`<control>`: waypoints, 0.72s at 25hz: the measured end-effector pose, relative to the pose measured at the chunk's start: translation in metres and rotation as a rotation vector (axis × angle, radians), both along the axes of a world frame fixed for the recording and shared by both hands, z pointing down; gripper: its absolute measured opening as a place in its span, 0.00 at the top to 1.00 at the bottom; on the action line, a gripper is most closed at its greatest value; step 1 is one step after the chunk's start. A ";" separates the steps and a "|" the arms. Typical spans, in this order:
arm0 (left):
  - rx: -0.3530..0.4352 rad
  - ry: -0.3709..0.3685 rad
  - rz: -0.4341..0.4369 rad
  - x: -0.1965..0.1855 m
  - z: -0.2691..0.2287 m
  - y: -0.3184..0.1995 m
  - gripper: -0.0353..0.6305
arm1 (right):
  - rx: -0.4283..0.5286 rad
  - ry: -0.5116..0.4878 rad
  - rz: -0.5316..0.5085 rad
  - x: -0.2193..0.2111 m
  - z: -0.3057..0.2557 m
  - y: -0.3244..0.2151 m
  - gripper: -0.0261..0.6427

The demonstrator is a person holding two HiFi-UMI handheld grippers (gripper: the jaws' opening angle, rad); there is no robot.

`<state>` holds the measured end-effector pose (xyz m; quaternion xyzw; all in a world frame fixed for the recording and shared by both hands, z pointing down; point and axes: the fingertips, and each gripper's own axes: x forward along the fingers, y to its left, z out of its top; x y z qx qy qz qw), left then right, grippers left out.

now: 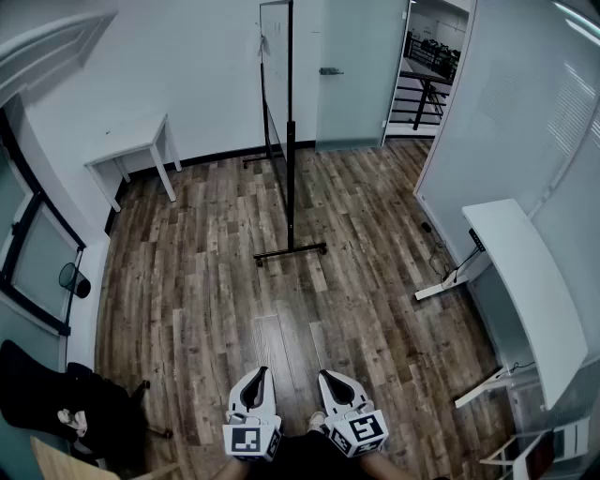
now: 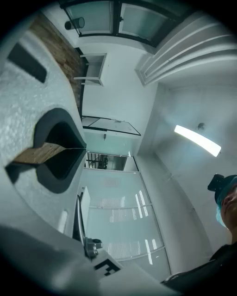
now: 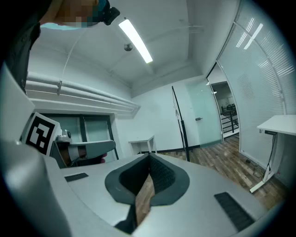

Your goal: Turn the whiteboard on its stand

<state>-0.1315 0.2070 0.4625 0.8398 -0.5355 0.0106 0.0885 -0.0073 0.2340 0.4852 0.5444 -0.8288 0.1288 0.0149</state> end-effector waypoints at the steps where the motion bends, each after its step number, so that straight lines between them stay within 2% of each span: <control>1: 0.015 0.007 0.012 0.003 -0.001 -0.001 0.92 | -0.001 -0.002 0.000 0.001 -0.001 -0.001 0.94; 4: 0.036 0.018 0.029 0.010 -0.002 -0.004 0.92 | -0.003 -0.005 0.000 0.004 -0.002 -0.004 0.94; 18: 0.016 0.009 -0.001 0.045 0.002 0.005 0.92 | 0.008 -0.037 -0.017 0.040 -0.002 0.004 0.94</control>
